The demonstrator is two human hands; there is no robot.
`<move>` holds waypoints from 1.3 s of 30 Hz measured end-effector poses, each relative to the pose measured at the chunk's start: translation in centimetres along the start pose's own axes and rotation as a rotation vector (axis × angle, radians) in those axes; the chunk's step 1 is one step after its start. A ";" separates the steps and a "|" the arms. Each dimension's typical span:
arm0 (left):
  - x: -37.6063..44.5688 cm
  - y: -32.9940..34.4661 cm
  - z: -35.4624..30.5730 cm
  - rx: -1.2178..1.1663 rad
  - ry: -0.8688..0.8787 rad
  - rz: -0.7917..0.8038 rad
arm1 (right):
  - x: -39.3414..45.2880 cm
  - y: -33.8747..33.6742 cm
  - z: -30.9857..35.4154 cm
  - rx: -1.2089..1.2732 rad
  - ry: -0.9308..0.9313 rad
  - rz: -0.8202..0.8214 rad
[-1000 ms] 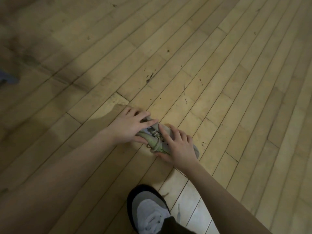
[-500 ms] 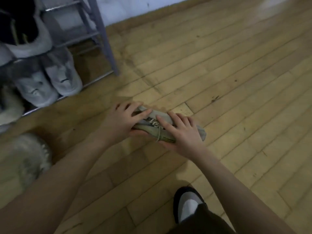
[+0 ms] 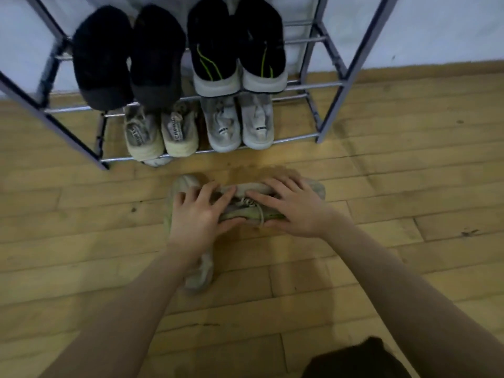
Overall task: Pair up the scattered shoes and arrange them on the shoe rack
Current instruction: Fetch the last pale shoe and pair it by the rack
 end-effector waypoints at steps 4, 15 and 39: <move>-2.9 -0.1 2.9 -0.008 -0.165 -0.104 | 4.3 -0.4 1.6 -0.068 -0.167 -0.104; -10.6 1.1 6.5 -0.077 -0.703 0.267 | 12.0 1.5 7.6 0.228 -0.099 -0.013; -2.4 0.9 0.0 -0.617 -0.557 0.083 | 5.8 3.5 7.6 0.954 0.481 -0.467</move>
Point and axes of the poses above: each hand's wrist, its own x-axis towards the middle knuckle, its own y-axis out of the palm, z = x × y, the point moved 1 cm from there along x, towards the middle knuckle, and after that the axes turned 3 degrees about -y, right-handed, at the moved point
